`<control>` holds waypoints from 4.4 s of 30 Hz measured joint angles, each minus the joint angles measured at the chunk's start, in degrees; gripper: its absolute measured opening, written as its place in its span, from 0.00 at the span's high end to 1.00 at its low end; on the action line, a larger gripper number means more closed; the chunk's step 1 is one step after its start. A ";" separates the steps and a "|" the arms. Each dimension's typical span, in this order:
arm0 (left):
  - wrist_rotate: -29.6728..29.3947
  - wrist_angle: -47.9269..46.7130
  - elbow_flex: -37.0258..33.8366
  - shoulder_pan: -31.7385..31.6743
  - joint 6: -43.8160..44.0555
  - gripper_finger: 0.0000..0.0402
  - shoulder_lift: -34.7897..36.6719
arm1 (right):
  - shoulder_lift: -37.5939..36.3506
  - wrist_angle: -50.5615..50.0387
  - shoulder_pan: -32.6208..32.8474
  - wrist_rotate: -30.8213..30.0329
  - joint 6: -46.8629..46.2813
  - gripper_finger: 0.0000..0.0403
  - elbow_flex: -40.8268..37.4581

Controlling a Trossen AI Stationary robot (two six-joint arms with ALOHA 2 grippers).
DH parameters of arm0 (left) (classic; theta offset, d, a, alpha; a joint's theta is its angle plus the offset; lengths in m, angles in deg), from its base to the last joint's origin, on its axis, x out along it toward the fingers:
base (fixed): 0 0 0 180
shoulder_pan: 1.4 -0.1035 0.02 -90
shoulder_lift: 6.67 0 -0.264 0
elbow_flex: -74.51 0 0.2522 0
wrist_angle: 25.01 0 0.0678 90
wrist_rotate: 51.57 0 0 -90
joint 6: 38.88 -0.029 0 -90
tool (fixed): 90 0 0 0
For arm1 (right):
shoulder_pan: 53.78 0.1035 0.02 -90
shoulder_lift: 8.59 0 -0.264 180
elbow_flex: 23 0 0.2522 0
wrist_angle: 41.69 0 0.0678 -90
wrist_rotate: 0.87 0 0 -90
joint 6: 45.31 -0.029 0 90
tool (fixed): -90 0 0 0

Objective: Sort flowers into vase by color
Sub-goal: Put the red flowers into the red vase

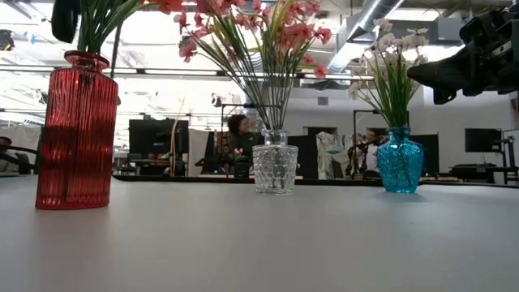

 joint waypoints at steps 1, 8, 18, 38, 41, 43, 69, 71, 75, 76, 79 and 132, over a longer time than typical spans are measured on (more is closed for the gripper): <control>-0.89 0.86 0.00 1.04 0.03 1.00 -0.57 | 0.00 0.00 0.02 0.00 0.00 0.88 0.00; -3.03 6.78 0.00 5.03 0.73 1.00 -4.48 | 0.02 0.01 0.02 0.00 0.00 0.88 -0.02; -1.94 9.42 0.00 5.44 5.50 1.00 -9.08 | 0.01 0.00 0.02 0.01 0.00 0.88 -0.02; 2.53 15.23 -0.02 5.44 5.63 1.00 -11.07 | 0.01 0.01 0.01 0.00 0.00 0.88 -0.02; 2.57 15.25 -0.02 5.42 4.86 1.00 -11.07 | 0.01 0.01 0.02 0.00 0.00 0.88 -0.02; 2.55 15.25 -0.02 5.44 4.25 1.00 -11.07 | 0.01 0.00 0.02 0.00 0.00 0.88 -0.01; 7.45 11.66 -0.02 5.44 -1.49 1.00 -7.12 | 0.02 0.00 0.01 0.01 0.00 0.88 0.00; 7.86 11.34 -0.02 5.42 -1.49 1.00 -7.14 | 0.00 0.00 0.00 0.02 0.00 0.88 -0.02; 8.23 11.29 -0.02 5.42 -1.44 1.00 -7.14 | 0.02 0.00 0.02 0.00 0.00 0.88 -0.02; 8.23 11.22 -0.02 5.42 -1.42 1.00 -7.14 | 0.01 0.01 0.02 0.00 0.00 0.88 -0.02; 8.68 10.29 -0.02 5.42 -1.27 1.00 -7.14 | 0.00 0.00 0.00 0.00 0.00 0.88 -0.02; 19.57 -2.26 0.07 2.40 -7.40 1.00 -7.31 | 0.02 0.02 0.02 0.00 0.00 0.88 -0.02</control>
